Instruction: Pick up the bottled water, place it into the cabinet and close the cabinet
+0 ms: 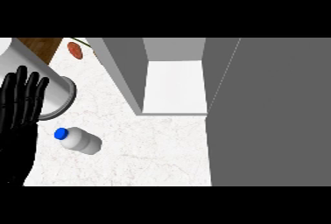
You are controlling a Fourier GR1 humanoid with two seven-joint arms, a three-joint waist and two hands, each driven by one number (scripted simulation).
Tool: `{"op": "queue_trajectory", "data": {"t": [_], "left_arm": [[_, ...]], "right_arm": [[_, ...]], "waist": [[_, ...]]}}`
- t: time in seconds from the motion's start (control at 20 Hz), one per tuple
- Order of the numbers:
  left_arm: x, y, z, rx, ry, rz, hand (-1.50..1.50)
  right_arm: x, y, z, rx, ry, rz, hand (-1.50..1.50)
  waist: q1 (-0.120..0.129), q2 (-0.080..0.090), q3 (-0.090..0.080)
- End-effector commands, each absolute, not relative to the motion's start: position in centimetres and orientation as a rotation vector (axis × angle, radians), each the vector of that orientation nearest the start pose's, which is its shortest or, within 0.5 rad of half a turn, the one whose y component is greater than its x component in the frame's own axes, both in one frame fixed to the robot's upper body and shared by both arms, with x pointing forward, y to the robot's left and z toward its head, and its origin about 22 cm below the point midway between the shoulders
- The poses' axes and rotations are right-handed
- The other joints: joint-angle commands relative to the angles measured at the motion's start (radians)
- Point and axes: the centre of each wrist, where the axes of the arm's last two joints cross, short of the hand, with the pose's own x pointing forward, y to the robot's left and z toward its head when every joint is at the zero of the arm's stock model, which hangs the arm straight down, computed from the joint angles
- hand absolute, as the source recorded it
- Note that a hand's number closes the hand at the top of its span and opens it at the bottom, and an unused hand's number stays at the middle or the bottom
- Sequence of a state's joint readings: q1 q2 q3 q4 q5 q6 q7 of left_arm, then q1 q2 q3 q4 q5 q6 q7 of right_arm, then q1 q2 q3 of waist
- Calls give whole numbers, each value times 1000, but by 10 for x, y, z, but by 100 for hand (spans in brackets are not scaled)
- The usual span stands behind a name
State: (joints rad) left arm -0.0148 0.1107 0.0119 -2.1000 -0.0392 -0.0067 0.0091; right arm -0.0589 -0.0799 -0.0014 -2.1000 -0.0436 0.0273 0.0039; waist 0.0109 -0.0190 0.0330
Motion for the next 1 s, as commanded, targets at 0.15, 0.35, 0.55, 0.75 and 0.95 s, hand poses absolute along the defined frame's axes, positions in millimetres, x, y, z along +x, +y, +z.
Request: {"op": "queue_trajectory", "data": {"t": [0.15, 0.35, 0.55, 0.75, 0.95], "left_arm": [[194, 284, 139, 213, -2110, -20, -150], [187, 292, 113, 100, -1852, 198, -150], [170, 286, 110, 89, -1819, 219, -150], [136, 278, 137, 124, -1814, 226, -150], [133, 277, 123, 140, -1772, 233, -150]], "right_arm": [[193, -244, 135, 49, -2162, 66, -150], [173, -235, 123, 198, -1887, 91, -150], [143, -247, 138, 224, -1845, 103, -150], [120, -244, 142, 222, -1847, 79, -150], [108, -242, 150, 227, -1846, 103, -150]], "waist": [[-9, 17, -33], [-6, 13, -34], [-15, 15, -33], [-11, 16, -33], [-12, 17, -33]]}}
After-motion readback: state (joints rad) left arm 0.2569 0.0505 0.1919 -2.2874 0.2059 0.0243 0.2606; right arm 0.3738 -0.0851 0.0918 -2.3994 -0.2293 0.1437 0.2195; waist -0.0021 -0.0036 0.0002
